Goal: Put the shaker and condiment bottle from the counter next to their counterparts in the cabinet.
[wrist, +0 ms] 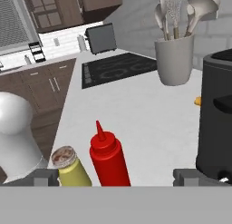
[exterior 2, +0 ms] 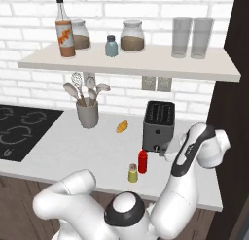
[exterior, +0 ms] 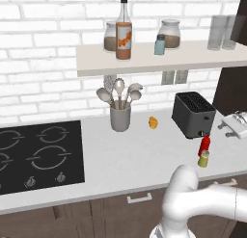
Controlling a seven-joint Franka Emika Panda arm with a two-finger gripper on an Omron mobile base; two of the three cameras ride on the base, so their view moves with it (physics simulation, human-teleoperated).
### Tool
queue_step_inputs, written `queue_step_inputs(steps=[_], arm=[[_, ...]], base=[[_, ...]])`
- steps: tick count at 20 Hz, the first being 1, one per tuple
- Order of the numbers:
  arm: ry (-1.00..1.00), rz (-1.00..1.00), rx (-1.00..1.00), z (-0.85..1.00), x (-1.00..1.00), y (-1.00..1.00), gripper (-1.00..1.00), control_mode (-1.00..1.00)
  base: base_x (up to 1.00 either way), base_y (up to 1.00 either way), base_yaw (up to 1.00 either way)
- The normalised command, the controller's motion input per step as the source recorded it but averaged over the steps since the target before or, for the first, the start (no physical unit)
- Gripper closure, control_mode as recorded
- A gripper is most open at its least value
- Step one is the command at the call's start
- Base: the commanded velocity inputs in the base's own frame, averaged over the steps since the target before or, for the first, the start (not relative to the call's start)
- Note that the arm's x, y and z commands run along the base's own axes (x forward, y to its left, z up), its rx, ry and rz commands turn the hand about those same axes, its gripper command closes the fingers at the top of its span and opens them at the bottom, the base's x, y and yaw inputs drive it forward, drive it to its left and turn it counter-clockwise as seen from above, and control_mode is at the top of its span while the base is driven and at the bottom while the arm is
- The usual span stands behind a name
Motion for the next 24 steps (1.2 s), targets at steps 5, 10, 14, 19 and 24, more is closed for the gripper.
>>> queue_step_inputs(steps=[5, 10, 14, 19, 24], arm=[[-0.02, -0.20, 0.00, -0.02, 0.00, 0.02, -1.00, -1.00], [-0.01, -0.10, 0.00, -0.08, 0.00, 0.12, -1.00, -1.00], [0.00, -0.02, 0.00, -0.20, 0.03, 0.25, -1.00, -1.00], [0.00, 0.00, 0.00, -0.17, 0.06, 0.24, -1.00, -1.00], [0.00, 0.00, 0.00, -0.13, 0.03, 0.14, -1.00, -1.00]], base=[[0.00, 0.00, 0.00], [0.00, 0.00, 0.00], [0.00, 0.00, 0.00], [0.00, 0.00, 0.00], [0.00, 0.00, 0.00]])
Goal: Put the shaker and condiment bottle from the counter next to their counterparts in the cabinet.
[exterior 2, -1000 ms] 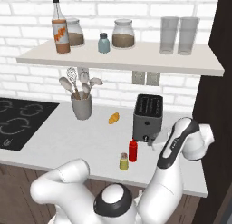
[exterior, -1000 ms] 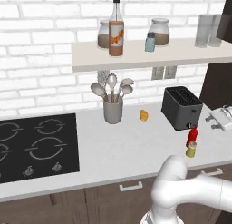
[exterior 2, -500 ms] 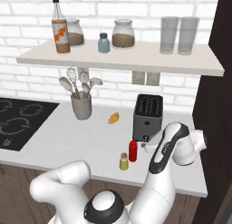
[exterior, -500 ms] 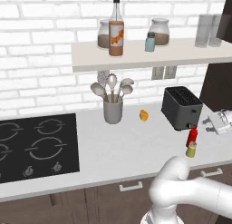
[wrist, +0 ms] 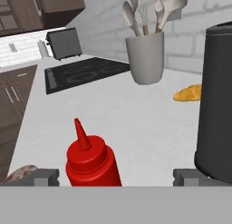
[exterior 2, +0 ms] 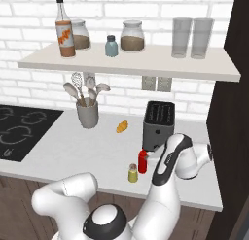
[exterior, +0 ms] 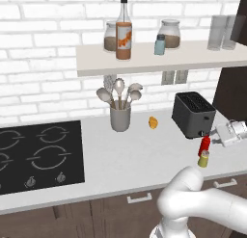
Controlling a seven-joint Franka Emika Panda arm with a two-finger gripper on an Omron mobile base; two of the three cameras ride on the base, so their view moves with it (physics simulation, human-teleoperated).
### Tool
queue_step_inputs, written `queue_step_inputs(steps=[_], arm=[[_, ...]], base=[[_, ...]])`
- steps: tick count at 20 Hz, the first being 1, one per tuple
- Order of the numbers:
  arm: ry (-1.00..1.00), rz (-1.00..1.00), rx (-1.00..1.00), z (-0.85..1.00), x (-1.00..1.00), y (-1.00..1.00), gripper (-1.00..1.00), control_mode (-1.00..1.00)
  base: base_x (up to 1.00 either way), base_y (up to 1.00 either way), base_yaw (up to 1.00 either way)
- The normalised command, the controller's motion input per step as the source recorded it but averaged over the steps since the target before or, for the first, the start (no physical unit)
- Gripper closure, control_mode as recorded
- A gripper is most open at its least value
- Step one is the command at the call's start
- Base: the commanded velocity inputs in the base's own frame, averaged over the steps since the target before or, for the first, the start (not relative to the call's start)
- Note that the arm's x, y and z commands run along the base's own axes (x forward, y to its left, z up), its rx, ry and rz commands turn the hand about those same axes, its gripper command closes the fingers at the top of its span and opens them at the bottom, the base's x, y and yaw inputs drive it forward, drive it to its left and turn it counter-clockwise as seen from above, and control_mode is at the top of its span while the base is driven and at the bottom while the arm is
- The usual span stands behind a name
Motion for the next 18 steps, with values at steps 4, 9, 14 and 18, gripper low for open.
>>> queue_step_inputs(steps=[4, 9, 14, 18], arm=[[0.00, 0.00, 0.00, -0.12, 0.00, 0.08, -1.00, -1.00], [0.00, 0.00, 0.00, -0.09, 0.00, 0.09, -1.00, -1.00], [0.00, 0.00, 0.00, -0.07, 0.00, 0.09, -1.00, -1.00], [0.00, 0.00, 0.00, -0.05, 0.00, 0.08, -1.00, -1.00]], base=[[0.00, 0.00, 0.00], [0.00, 0.00, 0.00], [0.00, 0.00, 0.00], [0.00, 0.00, 0.00]])
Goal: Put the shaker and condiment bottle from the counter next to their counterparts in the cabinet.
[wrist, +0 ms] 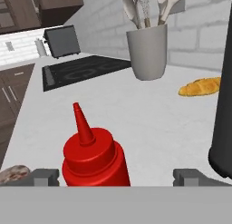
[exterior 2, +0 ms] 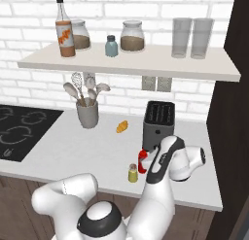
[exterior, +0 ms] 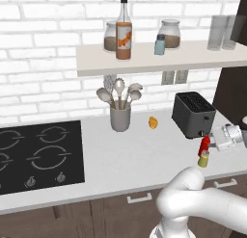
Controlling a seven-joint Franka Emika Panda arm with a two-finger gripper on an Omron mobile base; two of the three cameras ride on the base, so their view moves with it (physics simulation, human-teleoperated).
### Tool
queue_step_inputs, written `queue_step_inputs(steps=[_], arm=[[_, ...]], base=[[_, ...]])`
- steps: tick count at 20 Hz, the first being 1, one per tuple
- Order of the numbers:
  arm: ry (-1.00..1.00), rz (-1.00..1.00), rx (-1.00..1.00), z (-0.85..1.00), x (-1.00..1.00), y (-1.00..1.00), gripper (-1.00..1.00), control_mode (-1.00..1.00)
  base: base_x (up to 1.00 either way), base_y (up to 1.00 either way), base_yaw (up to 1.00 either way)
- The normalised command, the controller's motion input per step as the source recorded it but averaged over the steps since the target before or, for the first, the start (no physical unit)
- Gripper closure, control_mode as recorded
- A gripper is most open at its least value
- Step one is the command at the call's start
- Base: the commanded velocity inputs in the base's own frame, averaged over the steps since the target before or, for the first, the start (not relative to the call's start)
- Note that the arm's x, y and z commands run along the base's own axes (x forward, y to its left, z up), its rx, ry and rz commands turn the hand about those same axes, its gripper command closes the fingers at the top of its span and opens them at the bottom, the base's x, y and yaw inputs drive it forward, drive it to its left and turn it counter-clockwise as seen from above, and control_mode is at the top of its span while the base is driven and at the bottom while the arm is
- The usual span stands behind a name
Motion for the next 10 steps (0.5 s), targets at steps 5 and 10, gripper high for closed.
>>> queue_step_inputs(steps=[5, 10], arm=[[0.00, 0.00, 0.00, -0.04, 0.00, 0.09, -1.00, -1.00], [0.00, -0.01, 0.00, -0.05, 0.00, 0.12, -1.00, -1.00]], base=[[0.00, 0.00, 0.00], [0.00, 0.00, 0.00]])
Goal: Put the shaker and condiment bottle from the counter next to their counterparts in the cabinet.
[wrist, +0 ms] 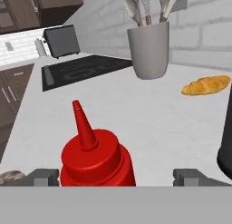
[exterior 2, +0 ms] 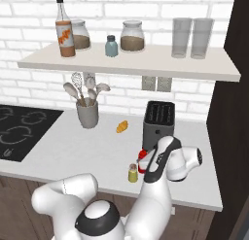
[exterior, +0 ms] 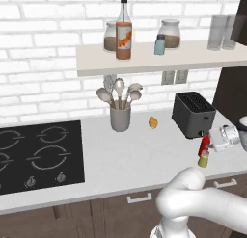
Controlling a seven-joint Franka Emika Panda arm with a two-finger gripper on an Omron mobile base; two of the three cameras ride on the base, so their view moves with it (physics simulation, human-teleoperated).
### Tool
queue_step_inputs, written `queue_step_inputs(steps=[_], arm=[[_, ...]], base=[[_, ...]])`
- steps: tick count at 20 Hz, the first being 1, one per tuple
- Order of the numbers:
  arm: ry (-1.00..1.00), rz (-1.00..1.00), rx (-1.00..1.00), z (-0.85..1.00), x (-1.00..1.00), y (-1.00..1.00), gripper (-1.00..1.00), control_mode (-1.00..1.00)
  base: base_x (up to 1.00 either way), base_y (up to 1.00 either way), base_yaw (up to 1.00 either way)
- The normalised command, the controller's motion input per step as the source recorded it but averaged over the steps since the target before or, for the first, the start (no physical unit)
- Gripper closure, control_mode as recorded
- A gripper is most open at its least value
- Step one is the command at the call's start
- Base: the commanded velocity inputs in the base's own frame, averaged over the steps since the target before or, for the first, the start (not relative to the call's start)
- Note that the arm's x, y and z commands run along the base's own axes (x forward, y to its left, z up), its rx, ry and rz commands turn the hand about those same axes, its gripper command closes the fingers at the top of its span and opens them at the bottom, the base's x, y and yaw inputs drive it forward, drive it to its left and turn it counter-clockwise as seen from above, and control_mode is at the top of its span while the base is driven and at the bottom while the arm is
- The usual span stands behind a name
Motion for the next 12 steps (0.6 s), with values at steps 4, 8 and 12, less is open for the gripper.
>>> queue_step_inputs(steps=[4, 8, 12], arm=[[0.00, -0.01, 0.00, -0.06, 0.00, 0.14, 1.00, -1.00], [0.00, -0.02, 0.00, -0.07, 0.00, 0.14, 1.00, -1.00], [0.00, -0.04, 0.01, -0.01, 0.00, 0.01, 1.00, -1.00]], base=[[0.00, 0.00, 0.00], [0.00, 0.00, 0.00], [0.00, 0.00, 0.00]])
